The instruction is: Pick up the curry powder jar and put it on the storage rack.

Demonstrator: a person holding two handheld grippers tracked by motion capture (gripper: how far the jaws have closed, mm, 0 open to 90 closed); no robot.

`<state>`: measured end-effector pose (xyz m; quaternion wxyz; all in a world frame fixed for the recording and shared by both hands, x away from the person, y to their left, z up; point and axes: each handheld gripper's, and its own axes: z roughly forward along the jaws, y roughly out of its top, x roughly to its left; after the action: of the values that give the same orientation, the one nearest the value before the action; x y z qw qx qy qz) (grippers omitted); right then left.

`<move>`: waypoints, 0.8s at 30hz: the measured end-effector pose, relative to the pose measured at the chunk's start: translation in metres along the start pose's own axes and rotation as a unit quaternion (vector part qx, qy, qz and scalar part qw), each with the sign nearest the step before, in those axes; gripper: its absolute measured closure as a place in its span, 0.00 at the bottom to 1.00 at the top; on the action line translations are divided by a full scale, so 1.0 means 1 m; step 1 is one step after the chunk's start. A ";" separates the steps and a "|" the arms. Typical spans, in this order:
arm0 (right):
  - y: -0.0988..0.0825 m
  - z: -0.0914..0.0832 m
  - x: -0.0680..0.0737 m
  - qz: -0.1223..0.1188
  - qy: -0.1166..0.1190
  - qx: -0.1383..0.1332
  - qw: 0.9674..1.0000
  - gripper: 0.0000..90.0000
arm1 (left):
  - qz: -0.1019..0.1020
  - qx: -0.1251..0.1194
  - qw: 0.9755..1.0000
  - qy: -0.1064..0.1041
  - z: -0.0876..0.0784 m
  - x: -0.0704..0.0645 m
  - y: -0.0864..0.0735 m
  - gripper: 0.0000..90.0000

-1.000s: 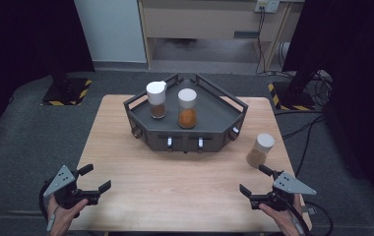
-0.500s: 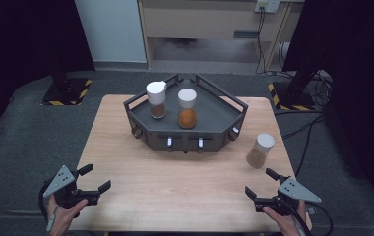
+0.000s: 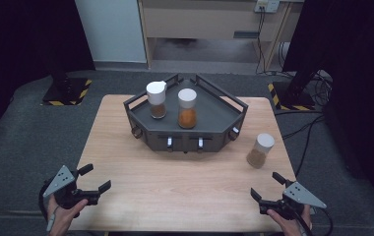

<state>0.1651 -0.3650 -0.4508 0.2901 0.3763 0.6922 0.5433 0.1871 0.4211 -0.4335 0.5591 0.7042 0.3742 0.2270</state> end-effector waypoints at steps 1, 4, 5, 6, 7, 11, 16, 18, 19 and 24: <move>-0.001 0.000 0.000 0.004 -0.004 -0.002 1.000 0.02 | 0.000 -0.001 1.000 0.000 0.000 0.000 0.000 0.02; -0.003 -0.002 -0.002 0.013 -0.009 -0.006 1.000 0.02 | 0.001 -0.003 1.000 0.001 0.000 -0.001 -0.001 0.02; -0.003 -0.003 -0.002 0.012 -0.014 -0.007 1.000 0.02 | 0.001 -0.004 1.000 0.000 0.000 0.000 -0.001 0.02; -0.003 -0.004 -0.003 0.013 -0.017 -0.009 1.000 0.02 | 0.002 -0.005 1.000 -0.001 0.000 0.000 -0.001 0.02; -0.004 -0.004 -0.004 0.014 -0.018 -0.012 1.000 0.02 | 0.002 -0.007 1.000 -0.002 0.000 0.001 -0.001 0.02; -0.006 -0.004 -0.007 0.028 -0.015 -0.013 0.999 0.02 | 0.003 -0.010 1.000 -0.006 0.001 0.002 -0.001 0.02; -0.004 -0.002 -0.005 0.019 -0.006 -0.008 1.000 0.02 | 0.003 -0.009 1.000 -0.007 0.001 0.002 -0.001 0.02; -0.004 -0.002 -0.005 0.020 -0.007 -0.007 1.000 0.02 | 0.002 -0.008 1.000 -0.005 0.001 0.002 -0.001 0.02; -0.004 -0.002 -0.005 0.020 -0.006 -0.008 1.000 0.02 | 0.001 -0.009 1.000 -0.005 0.001 0.002 -0.001 0.02; -0.004 -0.001 -0.006 0.021 -0.006 -0.008 1.000 0.02 | -0.001 -0.010 1.000 -0.004 0.001 0.003 -0.002 0.02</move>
<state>0.1671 -0.3714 -0.4550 0.2854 0.3916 0.6782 0.5524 0.1893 0.4233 -0.4355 0.5680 0.6990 0.3703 0.2275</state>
